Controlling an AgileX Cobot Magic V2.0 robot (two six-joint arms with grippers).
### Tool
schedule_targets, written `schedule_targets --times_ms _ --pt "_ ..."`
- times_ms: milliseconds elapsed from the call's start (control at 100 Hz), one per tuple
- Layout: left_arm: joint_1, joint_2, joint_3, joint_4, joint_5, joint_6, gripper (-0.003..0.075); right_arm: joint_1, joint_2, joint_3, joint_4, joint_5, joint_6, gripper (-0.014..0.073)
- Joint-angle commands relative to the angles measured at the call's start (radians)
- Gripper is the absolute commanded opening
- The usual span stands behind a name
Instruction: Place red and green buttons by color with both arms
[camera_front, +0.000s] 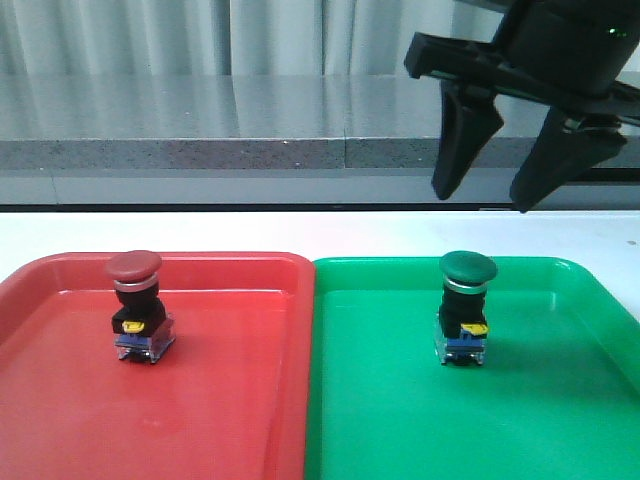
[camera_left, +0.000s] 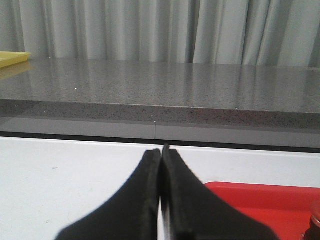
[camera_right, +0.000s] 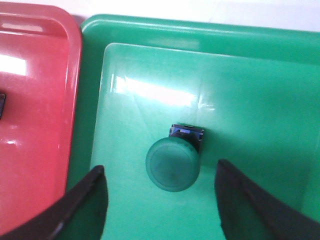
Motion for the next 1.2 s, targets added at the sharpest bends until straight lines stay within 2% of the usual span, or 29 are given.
schedule_targets --times_ms 0,120,170,240,420,710,1190 --pt "-0.001 -0.032 0.012 -0.002 -0.079 -0.009 -0.002 -0.021 -0.067 -0.031 -0.018 -0.006 -0.014 0.0349" --pt "-0.001 -0.032 0.012 -0.002 -0.079 -0.009 -0.002 -0.06 -0.084 -0.031 -0.042 0.021 -0.014 0.015" --pt "-0.001 -0.032 0.012 -0.002 -0.079 -0.009 -0.002 -0.08 -0.091 -0.031 -0.052 0.033 -0.014 0.0099" --pt "-0.001 -0.032 0.012 -0.002 -0.079 -0.009 -0.002 -0.111 -0.104 -0.029 -0.059 0.046 -0.014 0.0071" --pt "-0.001 -0.032 0.012 -0.002 -0.079 -0.009 -0.002 -0.176 -0.169 -0.011 -0.099 0.061 -0.014 0.0069" --pt "-0.001 -0.032 0.012 -0.002 -0.079 -0.009 -0.002 -0.239 -0.338 0.105 -0.17 0.027 -0.014 0.0069" --pt "-0.001 -0.032 0.012 -0.002 -0.079 -0.009 -0.002 -0.244 -0.714 0.262 -0.398 -0.135 -0.014 0.0069"
